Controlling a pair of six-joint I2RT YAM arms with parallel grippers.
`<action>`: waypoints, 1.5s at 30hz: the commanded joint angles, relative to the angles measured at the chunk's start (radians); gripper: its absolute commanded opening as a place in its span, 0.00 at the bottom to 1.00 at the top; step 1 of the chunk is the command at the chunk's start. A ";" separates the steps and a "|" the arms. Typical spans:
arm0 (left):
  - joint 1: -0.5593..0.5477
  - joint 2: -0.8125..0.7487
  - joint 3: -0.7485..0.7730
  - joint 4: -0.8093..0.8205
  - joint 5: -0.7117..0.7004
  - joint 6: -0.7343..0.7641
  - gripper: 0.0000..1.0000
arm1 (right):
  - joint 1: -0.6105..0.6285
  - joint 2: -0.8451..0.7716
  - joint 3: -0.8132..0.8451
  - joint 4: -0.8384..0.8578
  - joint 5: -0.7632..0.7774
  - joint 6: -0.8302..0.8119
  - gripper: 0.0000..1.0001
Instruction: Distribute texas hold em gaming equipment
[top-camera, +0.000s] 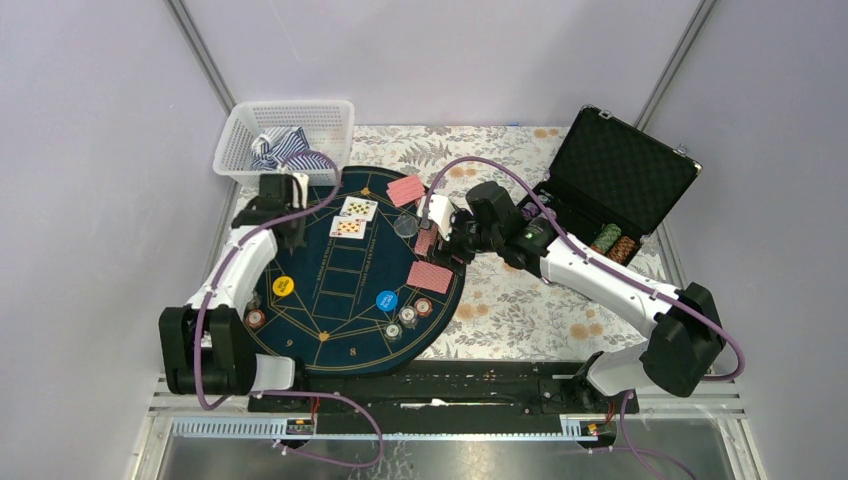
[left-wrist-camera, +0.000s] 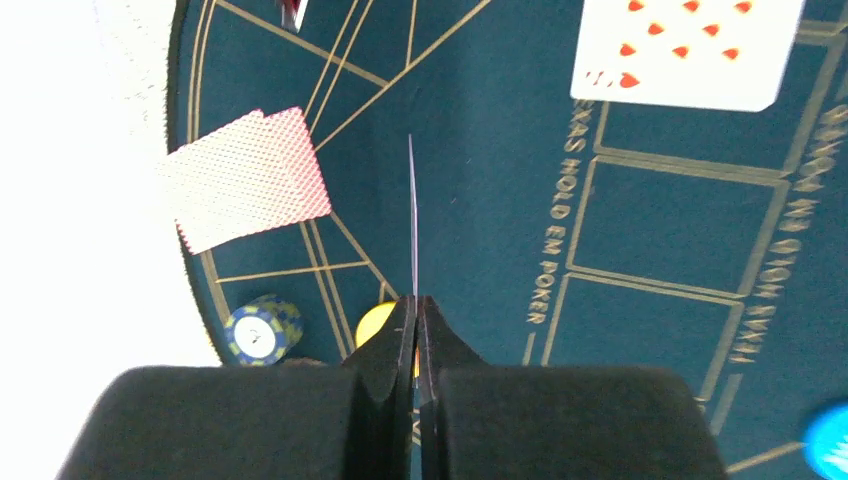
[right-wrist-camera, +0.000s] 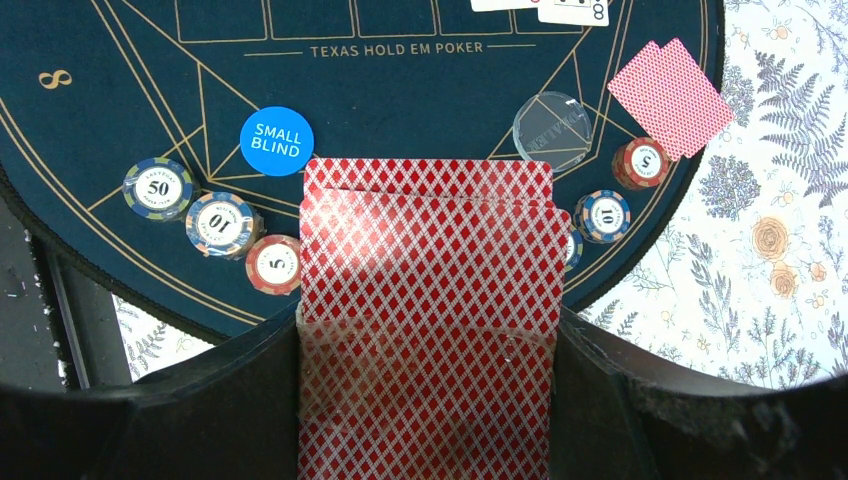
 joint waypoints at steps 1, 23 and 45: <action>-0.105 -0.038 -0.101 0.161 -0.342 0.153 0.00 | 0.005 -0.006 0.009 0.062 -0.005 0.012 0.09; -0.374 0.309 0.025 0.089 -0.195 -0.055 0.00 | 0.005 -0.024 -0.005 0.061 0.005 0.014 0.09; -0.410 0.448 0.127 0.035 -0.093 -0.125 0.24 | 0.004 -0.020 -0.008 0.060 0.013 0.006 0.09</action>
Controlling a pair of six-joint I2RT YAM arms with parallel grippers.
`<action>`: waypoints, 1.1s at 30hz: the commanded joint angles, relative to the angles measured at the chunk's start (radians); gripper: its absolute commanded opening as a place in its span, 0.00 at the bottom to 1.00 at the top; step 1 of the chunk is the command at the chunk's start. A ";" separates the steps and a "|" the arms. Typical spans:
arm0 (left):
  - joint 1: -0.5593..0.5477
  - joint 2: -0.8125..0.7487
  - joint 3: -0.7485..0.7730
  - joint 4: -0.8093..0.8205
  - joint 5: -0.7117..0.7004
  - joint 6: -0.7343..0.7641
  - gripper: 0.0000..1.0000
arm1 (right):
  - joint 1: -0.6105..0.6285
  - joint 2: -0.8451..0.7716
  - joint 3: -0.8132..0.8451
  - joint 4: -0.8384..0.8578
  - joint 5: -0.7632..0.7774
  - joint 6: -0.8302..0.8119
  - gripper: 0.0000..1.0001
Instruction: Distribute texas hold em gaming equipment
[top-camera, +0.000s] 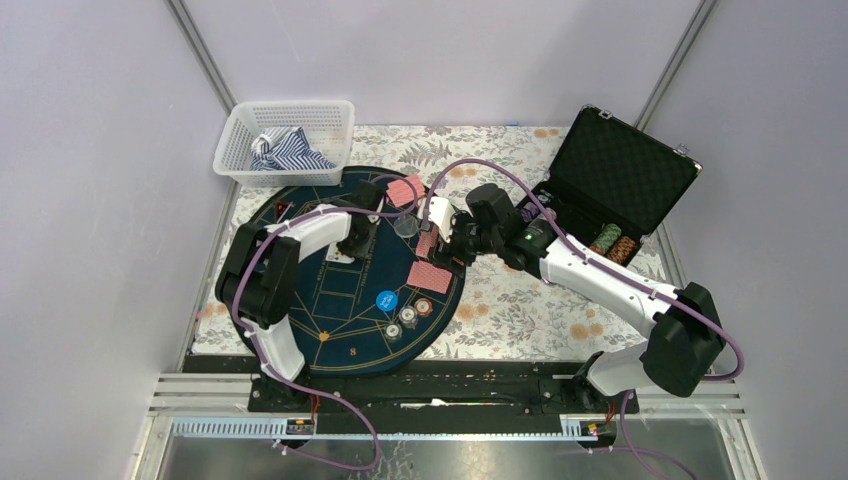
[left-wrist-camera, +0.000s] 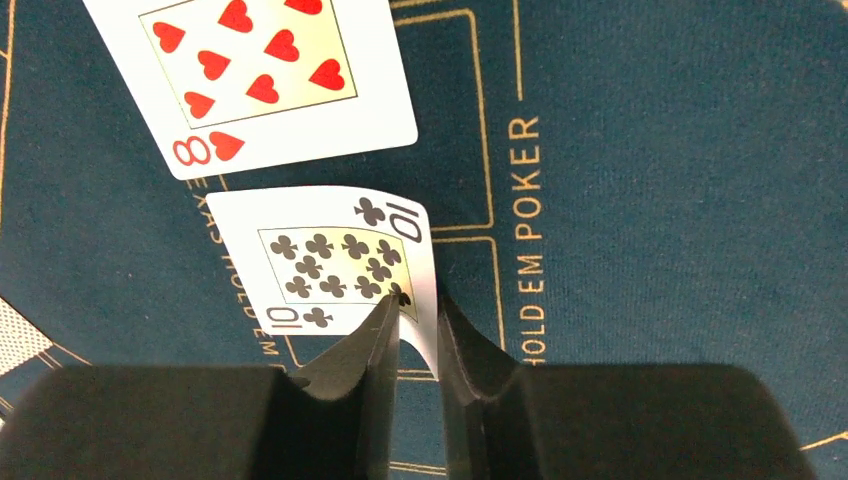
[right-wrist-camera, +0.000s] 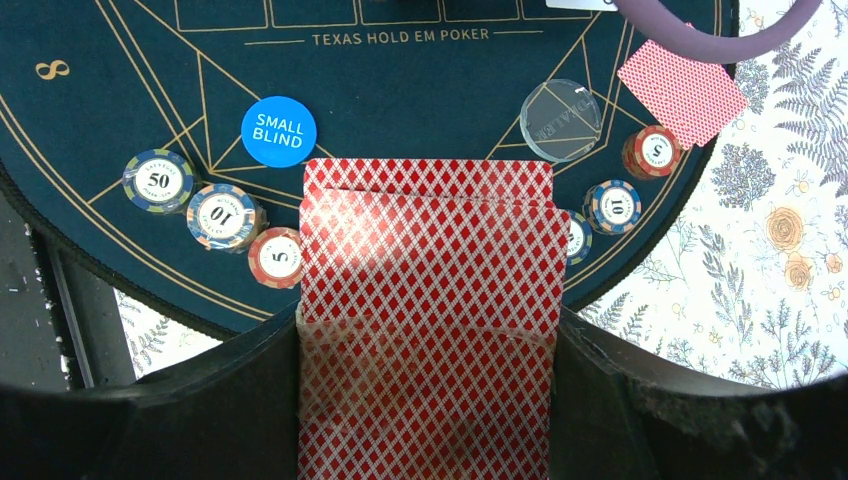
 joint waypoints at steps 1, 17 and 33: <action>-0.004 -0.002 0.042 -0.018 0.055 -0.027 0.31 | 0.004 -0.018 0.009 0.059 0.010 -0.002 0.10; 0.208 -0.354 0.066 -0.023 0.581 -0.038 0.98 | 0.004 -0.017 0.075 -0.015 -0.028 -0.024 0.11; 0.250 -0.508 -0.185 0.529 1.412 -0.568 0.99 | 0.038 0.019 0.176 -0.102 -0.138 -0.053 0.14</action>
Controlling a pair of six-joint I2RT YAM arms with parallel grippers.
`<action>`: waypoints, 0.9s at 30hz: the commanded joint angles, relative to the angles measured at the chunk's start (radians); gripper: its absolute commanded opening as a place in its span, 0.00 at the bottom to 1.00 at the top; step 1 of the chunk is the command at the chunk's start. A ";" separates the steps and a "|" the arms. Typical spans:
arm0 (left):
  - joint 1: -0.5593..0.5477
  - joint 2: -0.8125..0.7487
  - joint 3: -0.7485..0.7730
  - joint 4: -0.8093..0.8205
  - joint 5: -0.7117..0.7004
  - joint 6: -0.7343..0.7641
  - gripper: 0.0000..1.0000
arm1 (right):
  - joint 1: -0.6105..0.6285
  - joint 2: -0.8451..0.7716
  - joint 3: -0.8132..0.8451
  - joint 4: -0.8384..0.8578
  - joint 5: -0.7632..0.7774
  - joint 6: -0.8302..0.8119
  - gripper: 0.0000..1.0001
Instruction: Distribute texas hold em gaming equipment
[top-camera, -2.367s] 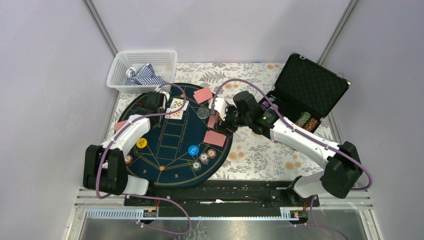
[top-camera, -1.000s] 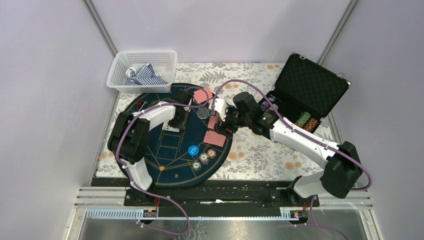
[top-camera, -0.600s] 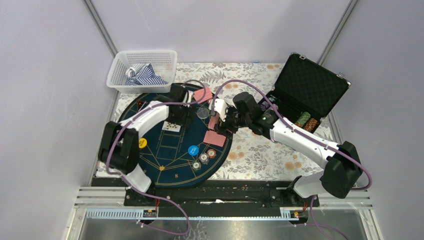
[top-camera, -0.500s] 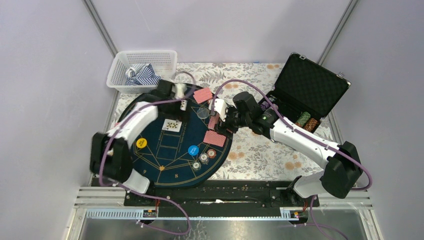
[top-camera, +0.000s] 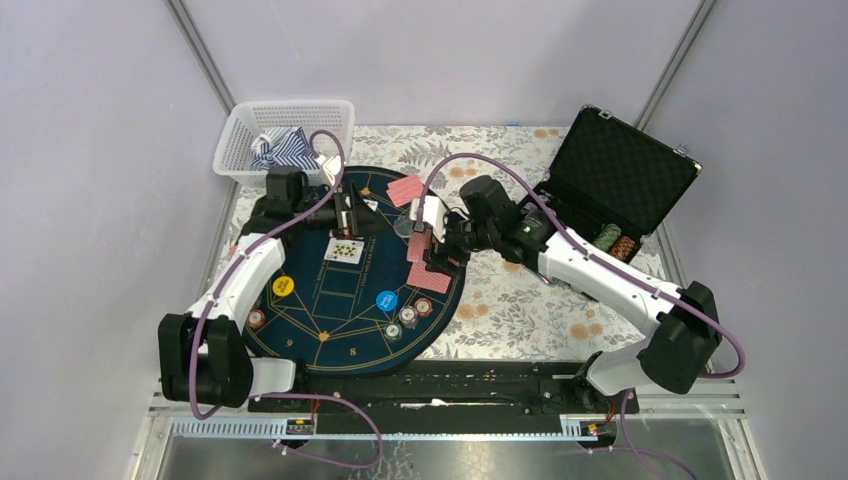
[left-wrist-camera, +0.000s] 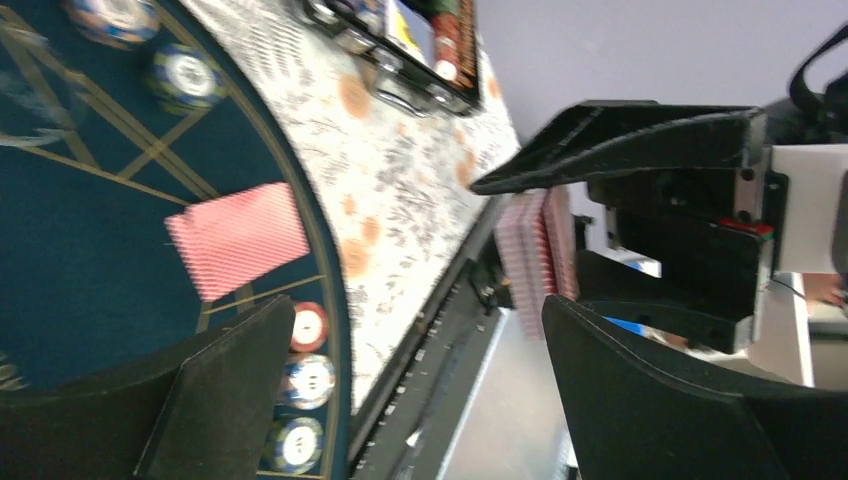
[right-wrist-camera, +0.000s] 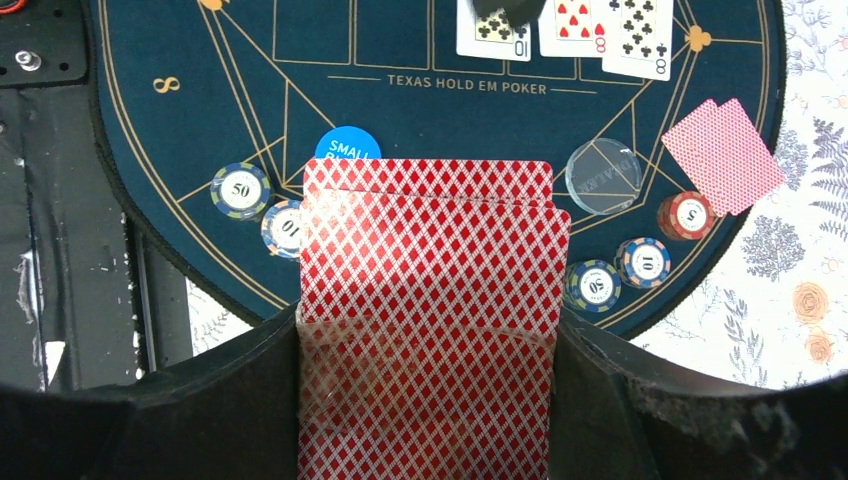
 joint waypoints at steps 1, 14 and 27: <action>-0.088 -0.004 -0.025 0.239 0.145 -0.168 0.98 | 0.015 0.000 0.062 0.011 -0.027 -0.014 0.15; -0.173 0.065 -0.089 0.321 0.138 -0.248 0.73 | 0.021 -0.008 0.051 0.030 -0.006 -0.013 0.15; -0.159 0.058 -0.082 0.253 0.131 -0.206 0.43 | 0.022 -0.042 0.016 0.038 0.031 -0.022 0.14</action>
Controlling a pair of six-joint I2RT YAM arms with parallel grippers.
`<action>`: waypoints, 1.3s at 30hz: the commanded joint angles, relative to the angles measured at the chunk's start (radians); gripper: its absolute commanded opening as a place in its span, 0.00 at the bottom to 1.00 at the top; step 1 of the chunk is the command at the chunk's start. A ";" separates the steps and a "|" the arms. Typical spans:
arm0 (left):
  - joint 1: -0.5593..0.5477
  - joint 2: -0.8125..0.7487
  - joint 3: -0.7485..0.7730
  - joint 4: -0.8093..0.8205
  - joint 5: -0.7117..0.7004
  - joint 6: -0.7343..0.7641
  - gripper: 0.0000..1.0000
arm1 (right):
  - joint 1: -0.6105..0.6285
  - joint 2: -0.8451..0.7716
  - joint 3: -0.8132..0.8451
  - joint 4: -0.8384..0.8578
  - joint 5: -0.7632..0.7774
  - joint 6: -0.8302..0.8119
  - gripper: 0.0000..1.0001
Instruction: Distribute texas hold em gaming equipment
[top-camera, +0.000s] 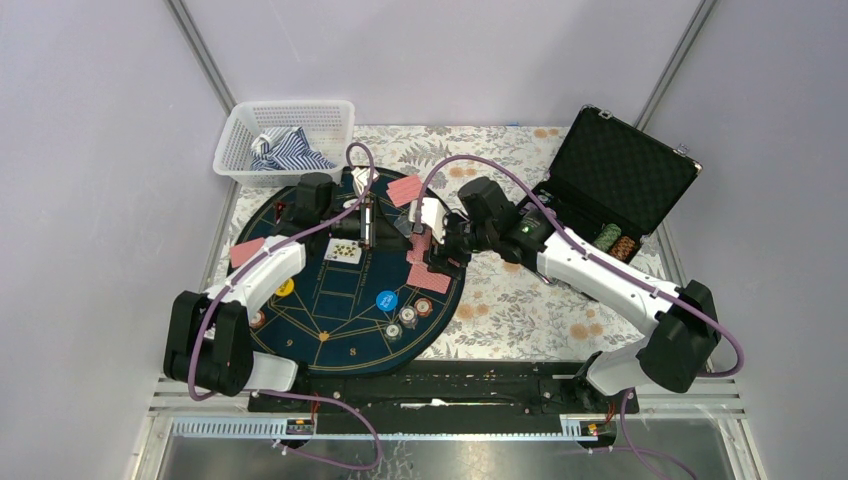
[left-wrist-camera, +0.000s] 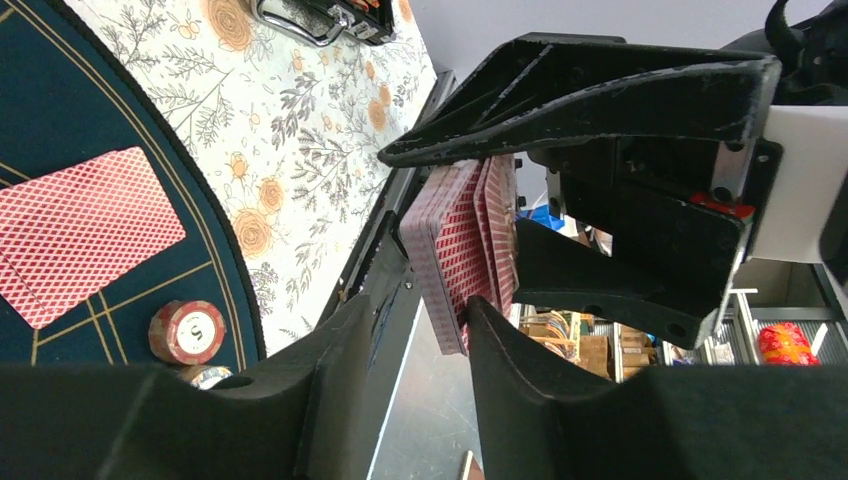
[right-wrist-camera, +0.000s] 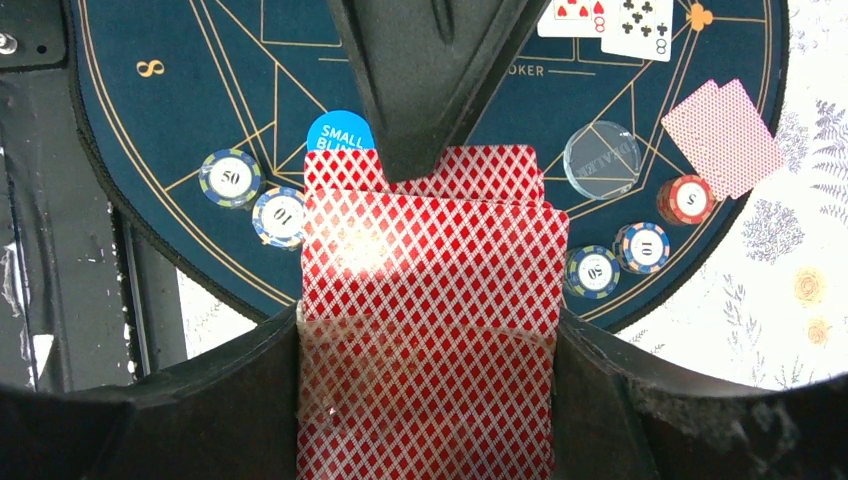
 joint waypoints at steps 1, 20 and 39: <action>0.015 -0.023 0.010 0.015 0.022 0.020 0.40 | 0.012 -0.049 0.007 0.065 0.007 -0.015 0.14; -0.011 -0.048 0.036 -0.021 0.015 0.057 0.55 | 0.012 -0.022 0.006 0.089 0.008 -0.002 0.13; 0.106 -0.046 0.015 -0.107 0.025 0.102 0.01 | 0.011 -0.047 -0.025 0.100 0.043 -0.002 0.12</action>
